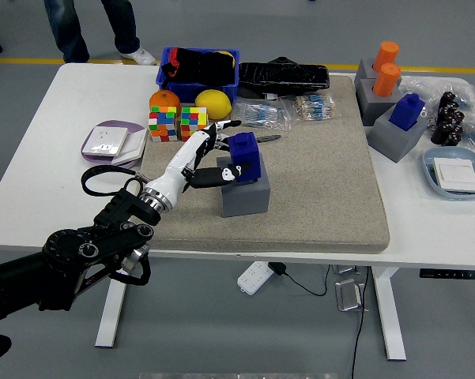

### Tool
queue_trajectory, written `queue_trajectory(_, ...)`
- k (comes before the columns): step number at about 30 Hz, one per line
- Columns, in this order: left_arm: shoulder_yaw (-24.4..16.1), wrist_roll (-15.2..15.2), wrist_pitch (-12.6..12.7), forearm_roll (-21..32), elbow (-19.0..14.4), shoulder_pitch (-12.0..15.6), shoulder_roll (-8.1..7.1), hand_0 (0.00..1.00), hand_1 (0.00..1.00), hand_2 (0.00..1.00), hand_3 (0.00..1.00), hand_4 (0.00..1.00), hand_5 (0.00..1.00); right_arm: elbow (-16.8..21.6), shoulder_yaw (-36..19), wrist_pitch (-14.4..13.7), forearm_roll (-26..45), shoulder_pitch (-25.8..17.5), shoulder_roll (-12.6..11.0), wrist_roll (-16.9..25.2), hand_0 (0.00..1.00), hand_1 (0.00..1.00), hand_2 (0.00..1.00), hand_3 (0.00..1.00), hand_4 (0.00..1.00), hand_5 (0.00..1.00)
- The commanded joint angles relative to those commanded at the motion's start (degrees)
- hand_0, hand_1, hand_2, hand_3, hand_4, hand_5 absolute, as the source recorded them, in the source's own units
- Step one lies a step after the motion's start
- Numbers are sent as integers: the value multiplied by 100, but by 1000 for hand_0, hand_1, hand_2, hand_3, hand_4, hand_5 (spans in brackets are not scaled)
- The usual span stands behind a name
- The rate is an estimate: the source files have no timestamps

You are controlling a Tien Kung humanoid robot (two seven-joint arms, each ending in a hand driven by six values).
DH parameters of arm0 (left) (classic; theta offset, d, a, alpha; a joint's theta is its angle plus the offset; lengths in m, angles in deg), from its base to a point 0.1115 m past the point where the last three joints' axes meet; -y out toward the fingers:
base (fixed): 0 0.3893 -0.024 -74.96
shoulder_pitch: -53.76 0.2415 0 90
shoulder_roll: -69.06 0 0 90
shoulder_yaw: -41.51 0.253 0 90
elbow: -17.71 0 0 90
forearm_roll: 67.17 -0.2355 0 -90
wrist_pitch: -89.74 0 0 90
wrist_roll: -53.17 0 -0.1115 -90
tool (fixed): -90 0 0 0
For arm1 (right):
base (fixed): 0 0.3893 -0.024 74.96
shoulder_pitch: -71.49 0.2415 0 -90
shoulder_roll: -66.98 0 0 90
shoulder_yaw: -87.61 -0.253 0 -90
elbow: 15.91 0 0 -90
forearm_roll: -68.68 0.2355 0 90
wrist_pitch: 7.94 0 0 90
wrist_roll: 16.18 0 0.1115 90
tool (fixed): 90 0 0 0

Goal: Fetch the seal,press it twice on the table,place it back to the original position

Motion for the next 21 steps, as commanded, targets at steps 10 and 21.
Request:
queue_trajectory(10,120,-42,9,13,182,-127,64,845,521,443,866,682,2,9,10,2,7,23,-10,3,827,736,731,695,792,584)
queue_trajectory(21,246,-68,14,-11,360,-169,82,844,518,441,864,683,2,15,15,3,5,38,-17,6,825,736,731,695,792,584)
